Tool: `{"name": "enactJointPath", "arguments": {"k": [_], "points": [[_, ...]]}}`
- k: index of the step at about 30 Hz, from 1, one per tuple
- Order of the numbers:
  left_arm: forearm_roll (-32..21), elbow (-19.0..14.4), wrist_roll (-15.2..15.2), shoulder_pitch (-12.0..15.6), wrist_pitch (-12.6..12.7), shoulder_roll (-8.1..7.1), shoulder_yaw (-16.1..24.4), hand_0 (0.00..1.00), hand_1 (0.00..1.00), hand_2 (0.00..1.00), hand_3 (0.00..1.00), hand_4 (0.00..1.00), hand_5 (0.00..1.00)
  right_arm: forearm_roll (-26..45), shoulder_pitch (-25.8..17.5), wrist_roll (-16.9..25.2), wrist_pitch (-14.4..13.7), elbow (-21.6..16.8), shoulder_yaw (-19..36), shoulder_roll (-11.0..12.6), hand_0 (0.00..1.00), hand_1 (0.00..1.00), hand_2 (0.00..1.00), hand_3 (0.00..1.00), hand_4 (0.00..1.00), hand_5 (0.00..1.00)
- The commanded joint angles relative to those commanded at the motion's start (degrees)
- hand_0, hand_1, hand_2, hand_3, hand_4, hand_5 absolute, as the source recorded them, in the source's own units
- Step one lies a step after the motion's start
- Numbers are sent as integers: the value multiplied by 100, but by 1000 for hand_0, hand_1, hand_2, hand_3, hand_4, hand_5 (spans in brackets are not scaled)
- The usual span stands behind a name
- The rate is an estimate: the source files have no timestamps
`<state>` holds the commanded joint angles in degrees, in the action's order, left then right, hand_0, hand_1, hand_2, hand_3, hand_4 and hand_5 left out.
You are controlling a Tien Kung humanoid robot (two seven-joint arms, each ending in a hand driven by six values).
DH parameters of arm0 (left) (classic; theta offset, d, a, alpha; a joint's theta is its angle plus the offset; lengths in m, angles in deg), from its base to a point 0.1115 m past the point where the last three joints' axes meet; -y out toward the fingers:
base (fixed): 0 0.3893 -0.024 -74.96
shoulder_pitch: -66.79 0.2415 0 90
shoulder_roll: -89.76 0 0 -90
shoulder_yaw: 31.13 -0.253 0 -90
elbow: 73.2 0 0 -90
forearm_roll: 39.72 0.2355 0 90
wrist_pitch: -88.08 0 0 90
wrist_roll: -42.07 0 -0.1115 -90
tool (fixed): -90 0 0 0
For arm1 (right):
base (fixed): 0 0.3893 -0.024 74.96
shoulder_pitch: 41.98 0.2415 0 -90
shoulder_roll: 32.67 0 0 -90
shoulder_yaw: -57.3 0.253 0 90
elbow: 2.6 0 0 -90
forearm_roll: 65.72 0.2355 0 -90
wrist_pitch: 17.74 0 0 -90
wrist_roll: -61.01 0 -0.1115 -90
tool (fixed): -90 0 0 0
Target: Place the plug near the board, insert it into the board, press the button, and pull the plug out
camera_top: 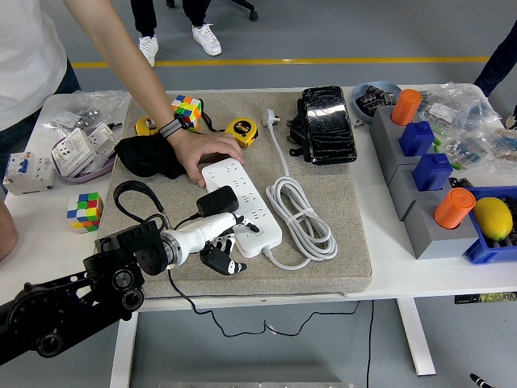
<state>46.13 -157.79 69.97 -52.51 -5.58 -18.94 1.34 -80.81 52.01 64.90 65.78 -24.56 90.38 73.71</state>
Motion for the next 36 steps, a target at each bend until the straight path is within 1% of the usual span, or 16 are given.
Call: {"name": "enactJointPath", "arguments": {"k": [13, 25, 28, 30, 32, 33, 34, 36], "points": [[9, 2, 28, -5, -24, -8, 13, 54, 94, 168, 806, 790, 2, -32, 0, 0, -2, -15, 38, -1, 573, 640, 603, 538, 924, 469], [17, -124, -106, 57, 67, -48, 260, 54, 93, 167, 801, 790, 2, -31, -6, 1, -1, -14, 30, -4, 572, 640, 603, 538, 924, 469], [-31, -129, -203, 90, 125, -52, 323, 55, 95, 169, 800, 789, 2, -33, -2, 2, 0, -15, 40, -6, 573, 640, 603, 538, 924, 469], [-81, -127, -289, 110, 178, -51, 350, 55, 95, 169, 800, 789, 2, -33, -1, 0, 1, -12, 38, -6, 573, 640, 603, 538, 924, 469], [-137, -112, -495, 140, 349, -47, 368, 55, 95, 169, 800, 789, 2, -26, -2, 1, 0, -7, 36, -6, 573, 640, 603, 538, 924, 469], [-192, -92, -651, 165, 483, -40, 382, 55, 95, 169, 800, 789, 2, -23, -2, 1, 1, -4, 34, -7, 573, 640, 603, 538, 924, 469], [-269, -66, -834, 189, 642, -34, 392, 78, 81, 178, 689, 657, 2, -17, -3, 1, 0, 1, 26, -8, 575, 640, 603, 538, 924, 469], [-353, -31, -1080, 217, 871, -20, 412, 78, 81, 178, 689, 657, 2, -11, -3, 0, 1, 5, 19, -9, 575, 640, 603, 538, 924, 469]]}}
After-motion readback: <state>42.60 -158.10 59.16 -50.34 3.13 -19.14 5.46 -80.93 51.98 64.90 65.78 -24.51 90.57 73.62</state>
